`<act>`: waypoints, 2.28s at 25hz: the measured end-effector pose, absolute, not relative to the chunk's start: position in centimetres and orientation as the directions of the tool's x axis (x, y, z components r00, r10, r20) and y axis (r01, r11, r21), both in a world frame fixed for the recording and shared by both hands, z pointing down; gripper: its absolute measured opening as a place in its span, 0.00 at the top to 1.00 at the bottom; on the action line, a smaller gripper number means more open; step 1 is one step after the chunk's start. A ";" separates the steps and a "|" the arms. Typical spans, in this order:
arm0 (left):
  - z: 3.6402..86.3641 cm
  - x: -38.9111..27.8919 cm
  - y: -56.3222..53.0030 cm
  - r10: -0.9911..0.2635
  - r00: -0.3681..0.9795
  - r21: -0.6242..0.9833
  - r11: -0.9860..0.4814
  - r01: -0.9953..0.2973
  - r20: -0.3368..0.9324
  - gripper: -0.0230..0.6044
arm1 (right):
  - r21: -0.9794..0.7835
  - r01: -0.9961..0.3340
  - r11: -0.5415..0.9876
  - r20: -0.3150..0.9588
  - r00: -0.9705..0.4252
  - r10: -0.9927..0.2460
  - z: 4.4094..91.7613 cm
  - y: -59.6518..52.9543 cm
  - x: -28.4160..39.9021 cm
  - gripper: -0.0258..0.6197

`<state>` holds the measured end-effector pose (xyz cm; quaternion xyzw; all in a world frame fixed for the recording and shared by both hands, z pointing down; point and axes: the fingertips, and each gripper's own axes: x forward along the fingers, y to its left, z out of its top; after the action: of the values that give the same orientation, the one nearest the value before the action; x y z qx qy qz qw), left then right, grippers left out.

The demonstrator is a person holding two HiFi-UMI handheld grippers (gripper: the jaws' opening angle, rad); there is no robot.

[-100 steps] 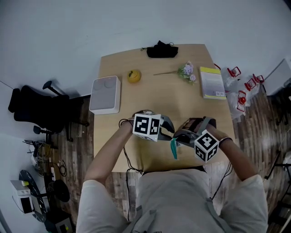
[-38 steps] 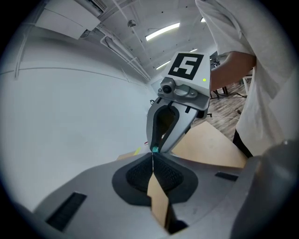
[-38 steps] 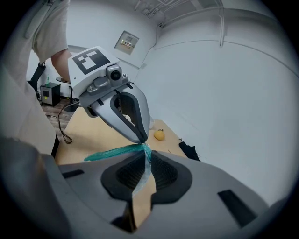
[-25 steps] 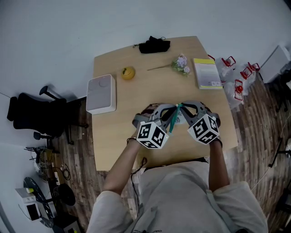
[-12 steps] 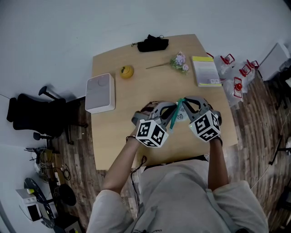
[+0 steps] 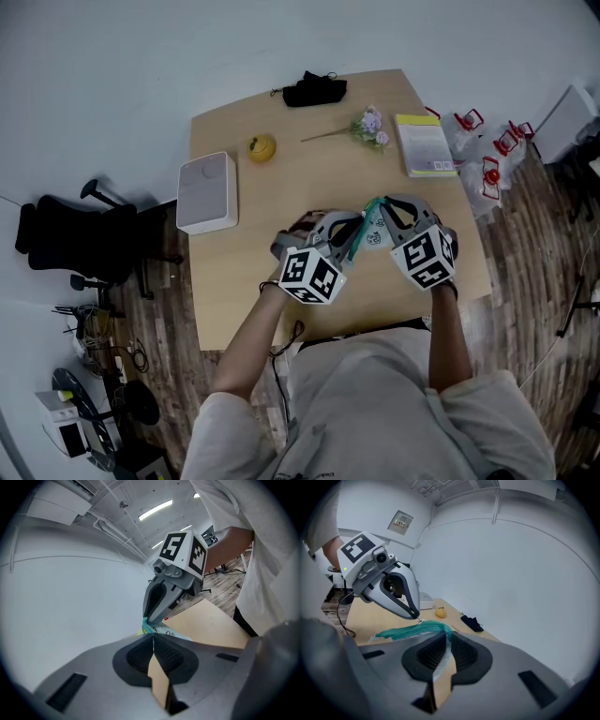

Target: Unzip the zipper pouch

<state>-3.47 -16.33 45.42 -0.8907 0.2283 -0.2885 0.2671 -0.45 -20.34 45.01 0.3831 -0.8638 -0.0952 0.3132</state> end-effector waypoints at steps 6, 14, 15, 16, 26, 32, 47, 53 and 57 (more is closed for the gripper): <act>45.9 -3.5 -16.1 -0.548 0.731 -0.601 -0.763 -0.238 0.406 0.93 | 0.389 -0.643 0.660 0.466 -0.481 -0.743 45.1 -20.8 0.6 0.90; 46.2 -3.5 -16.0 -0.536 0.732 -0.599 -0.770 -0.220 0.420 0.93 | 0.399 -0.670 0.626 0.459 -0.445 -0.769 45.0 -21.3 1.8 0.90; 46.2 -3.5 -16.0 -0.536 0.732 -0.600 -0.770 -0.219 0.421 0.93 | 0.399 -0.672 0.623 0.458 -0.442 -0.771 44.9 -21.4 1.9 0.90; 46.2 -3.5 -16.0 -0.536 0.731 -0.600 -0.770 -0.218 0.422 0.93 | 0.400 -0.674 0.621 0.457 -0.440 -0.773 44.9 -21.4 2.0 0.90; 46.6 -3.8 -15.3 -0.517 0.735 -0.594 -0.781 -0.194 0.439 0.93 | 0.402 -0.692 0.599 0.452 -0.419 -0.787 45.1 -21.3 2.5 0.90; 47.3 -4.3 -14.7 -0.504 0.731 -0.586 -0.791 -0.177 0.459 0.93 | 0.394 -0.721 0.570 0.452 -0.389 -0.803 45.5 -21.2 3.8 0.90; 48.8 -5.4 -13.4 -0.504 0.718 -0.556 -0.808 -0.195 0.480 0.93 | 0.376 -0.775 0.507 0.432 -0.338 -0.836 45.9 -21.3 6.5 0.90; 49.4 -5.6 -13.7 -0.510 0.712 -0.541 -0.813 -0.215 0.483 0.93 | 0.349 -0.787 0.508 0.426 -0.350 -0.835 46.1 -21.2 6.4 0.90; 50.4 -6.8 -14.8 -0.539 0.699 -0.485 -0.819 -0.307 0.469 0.93 | 0.342 -0.778 0.527 0.424 -0.372 -0.826 46.2 -20.9 5.5 0.90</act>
<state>-6.76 -14.78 50.42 -0.9023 0.2345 -0.3089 0.1882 5.46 -20.90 46.20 0.4847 -0.8272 -0.0421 0.2812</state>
